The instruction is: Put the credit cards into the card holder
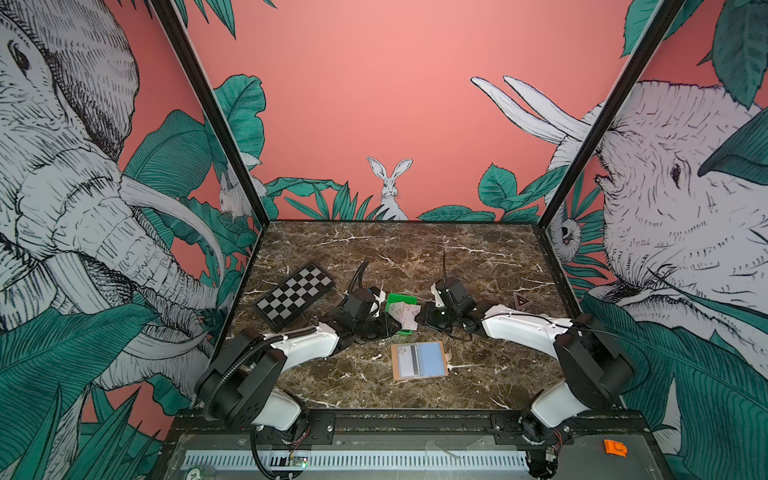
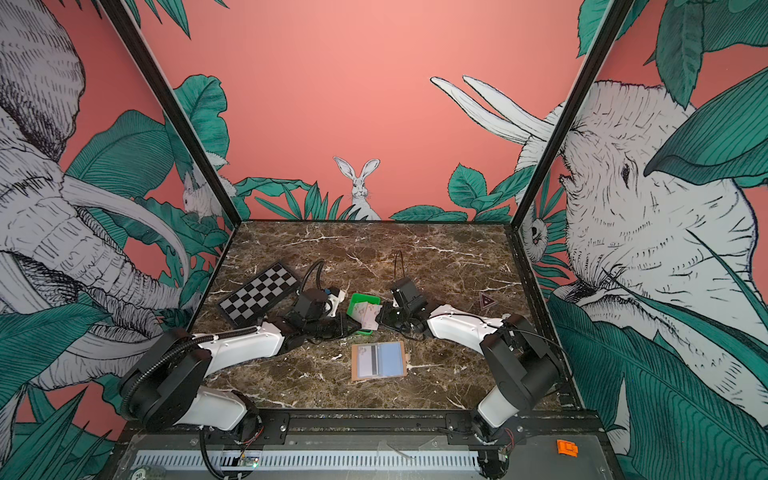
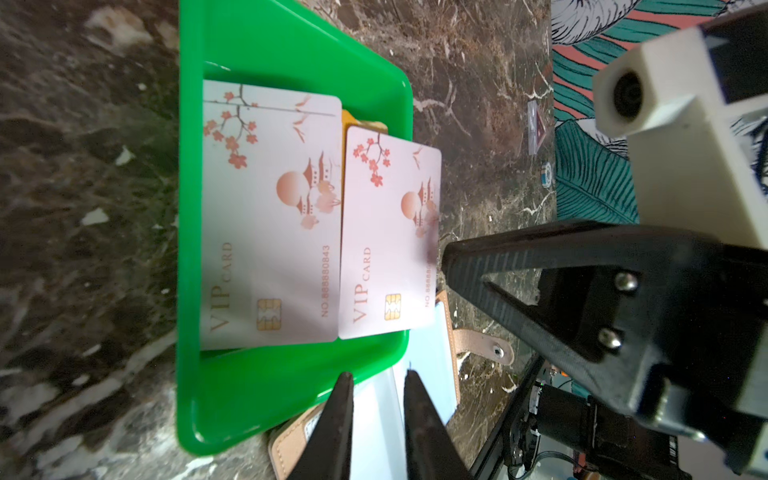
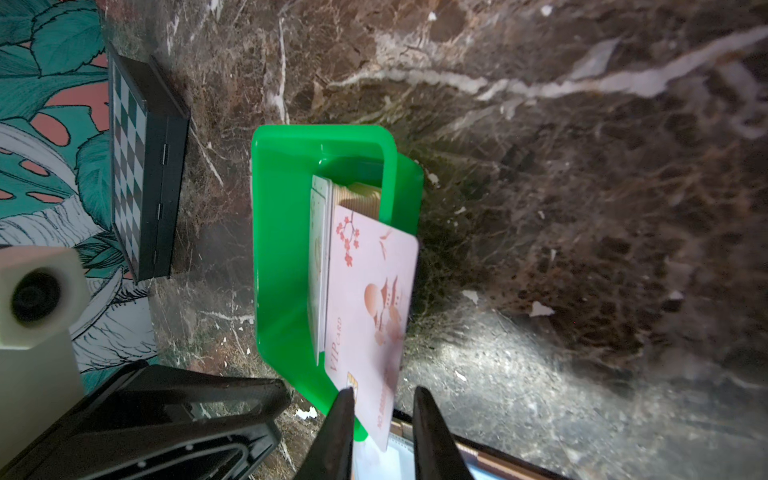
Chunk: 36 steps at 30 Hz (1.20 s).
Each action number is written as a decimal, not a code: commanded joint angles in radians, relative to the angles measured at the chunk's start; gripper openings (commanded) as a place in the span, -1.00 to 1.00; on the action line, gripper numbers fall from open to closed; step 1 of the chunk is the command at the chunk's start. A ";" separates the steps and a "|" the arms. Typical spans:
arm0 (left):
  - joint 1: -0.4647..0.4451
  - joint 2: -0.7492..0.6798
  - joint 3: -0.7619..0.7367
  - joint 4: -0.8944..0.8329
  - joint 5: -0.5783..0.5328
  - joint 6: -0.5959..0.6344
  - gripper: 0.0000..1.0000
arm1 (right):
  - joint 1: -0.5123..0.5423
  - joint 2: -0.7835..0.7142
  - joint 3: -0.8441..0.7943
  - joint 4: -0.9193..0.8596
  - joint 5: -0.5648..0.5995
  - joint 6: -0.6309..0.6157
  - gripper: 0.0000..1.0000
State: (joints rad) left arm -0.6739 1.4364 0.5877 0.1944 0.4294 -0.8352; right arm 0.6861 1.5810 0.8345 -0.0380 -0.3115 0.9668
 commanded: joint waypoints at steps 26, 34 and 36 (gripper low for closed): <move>-0.010 -0.010 0.015 0.033 0.000 -0.014 -0.52 | -0.004 -0.023 -0.002 -0.012 0.039 -0.014 -0.88; -0.009 -0.069 -0.006 0.041 0.030 0.008 -0.52 | -0.003 -0.116 -0.013 -0.050 0.041 -0.050 -0.94; -0.009 -0.093 -0.025 0.066 0.045 0.008 -0.53 | -0.003 -0.151 -0.025 -0.053 0.034 -0.065 -0.95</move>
State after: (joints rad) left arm -0.6785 1.4010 0.5861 0.2169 0.4458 -0.8402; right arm 0.6861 1.4830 0.8257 -0.0727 -0.2867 0.9390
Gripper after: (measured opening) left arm 0.239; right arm 0.051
